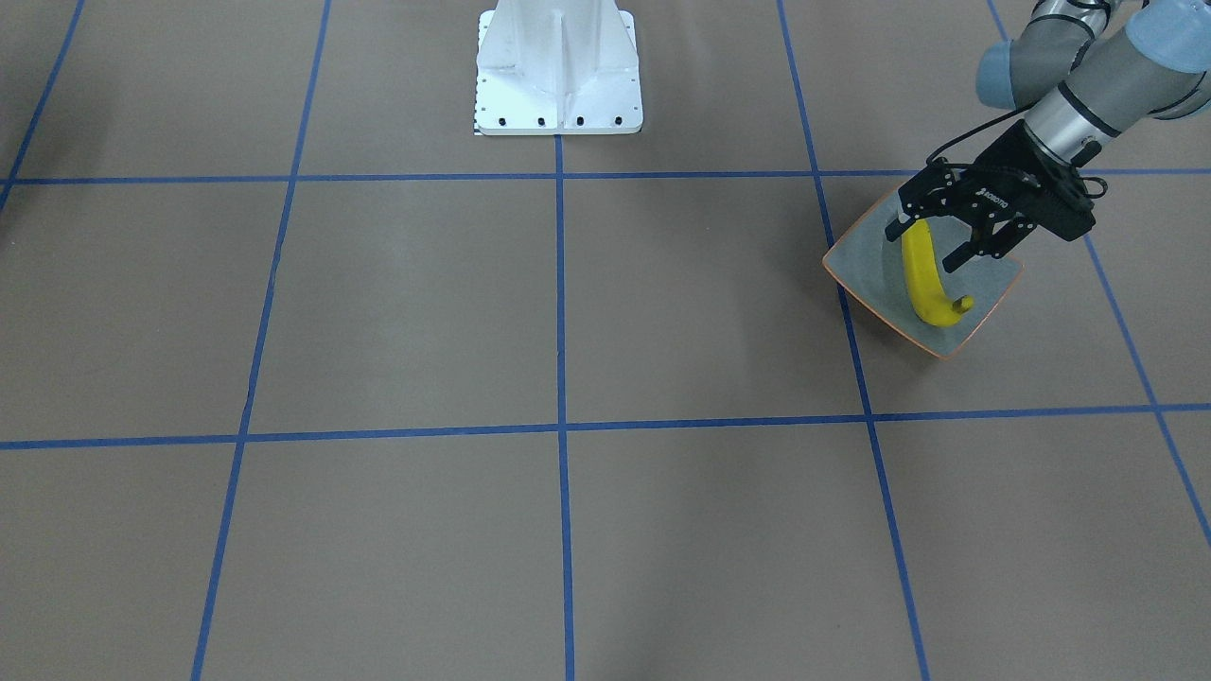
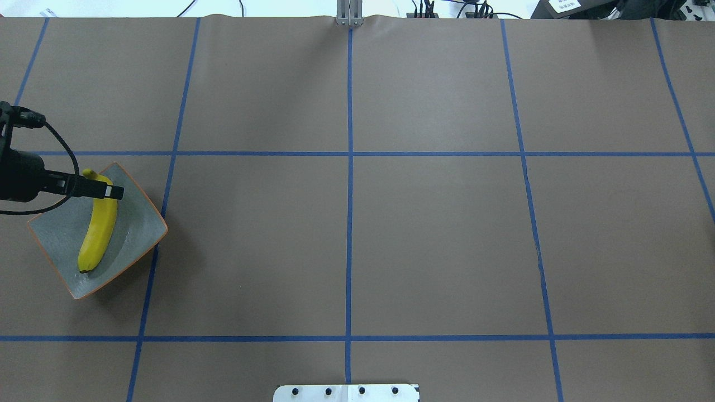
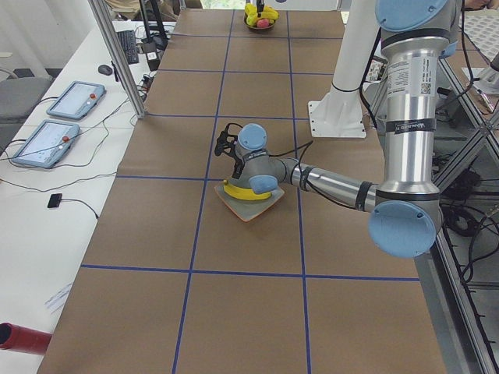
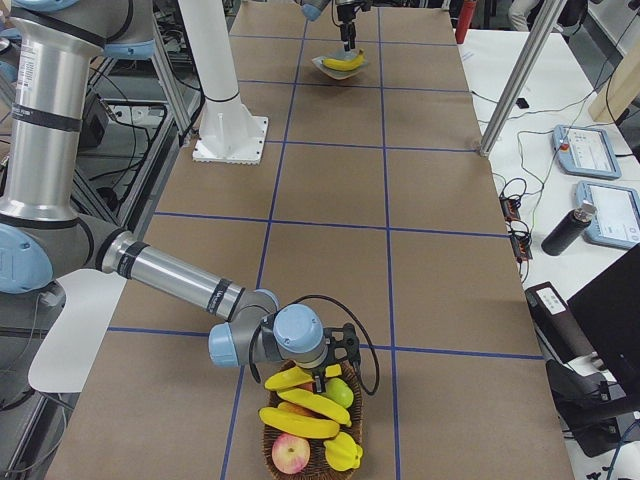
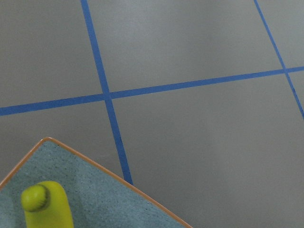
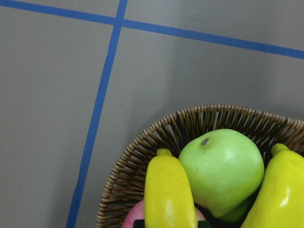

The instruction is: Transfer all bananas from basket to plate

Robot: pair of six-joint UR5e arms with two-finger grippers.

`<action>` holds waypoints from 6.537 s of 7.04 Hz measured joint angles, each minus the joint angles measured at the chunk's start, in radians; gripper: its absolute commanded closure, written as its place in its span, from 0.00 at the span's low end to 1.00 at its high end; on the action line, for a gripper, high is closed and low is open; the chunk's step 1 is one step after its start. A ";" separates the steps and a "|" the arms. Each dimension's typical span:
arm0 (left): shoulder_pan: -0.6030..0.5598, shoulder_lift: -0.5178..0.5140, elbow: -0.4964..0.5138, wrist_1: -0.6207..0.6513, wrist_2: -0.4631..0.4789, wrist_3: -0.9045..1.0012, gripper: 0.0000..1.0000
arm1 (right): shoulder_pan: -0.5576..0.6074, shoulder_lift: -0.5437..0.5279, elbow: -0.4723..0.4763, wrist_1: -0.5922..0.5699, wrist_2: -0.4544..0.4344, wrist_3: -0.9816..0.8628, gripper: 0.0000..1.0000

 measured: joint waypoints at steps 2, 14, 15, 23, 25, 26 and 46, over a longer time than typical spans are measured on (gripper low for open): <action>0.000 0.000 0.002 0.000 -0.001 -0.001 0.00 | 0.025 0.010 0.007 -0.007 0.006 -0.001 1.00; 0.251 -0.520 0.055 -0.002 0.204 -0.315 0.00 | -0.178 0.426 0.385 -0.312 0.005 1.039 1.00; 0.281 -0.565 0.056 -0.003 0.226 -0.349 0.00 | -0.230 0.477 0.412 -0.312 -0.010 1.167 1.00; 0.313 -0.687 0.046 -0.066 0.238 -0.530 0.00 | -0.646 0.707 0.584 -0.197 -0.284 1.683 1.00; 0.318 -0.686 0.046 -0.074 0.238 -0.534 0.00 | -0.732 0.738 0.596 -0.189 -0.379 1.718 1.00; 0.319 -0.685 0.047 -0.076 0.238 -0.534 0.00 | -0.759 0.746 0.608 -0.188 -0.404 1.730 1.00; 0.209 -0.043 -0.036 -0.089 0.203 -0.037 1.00 | -0.467 0.522 0.560 -0.579 -0.384 1.021 0.00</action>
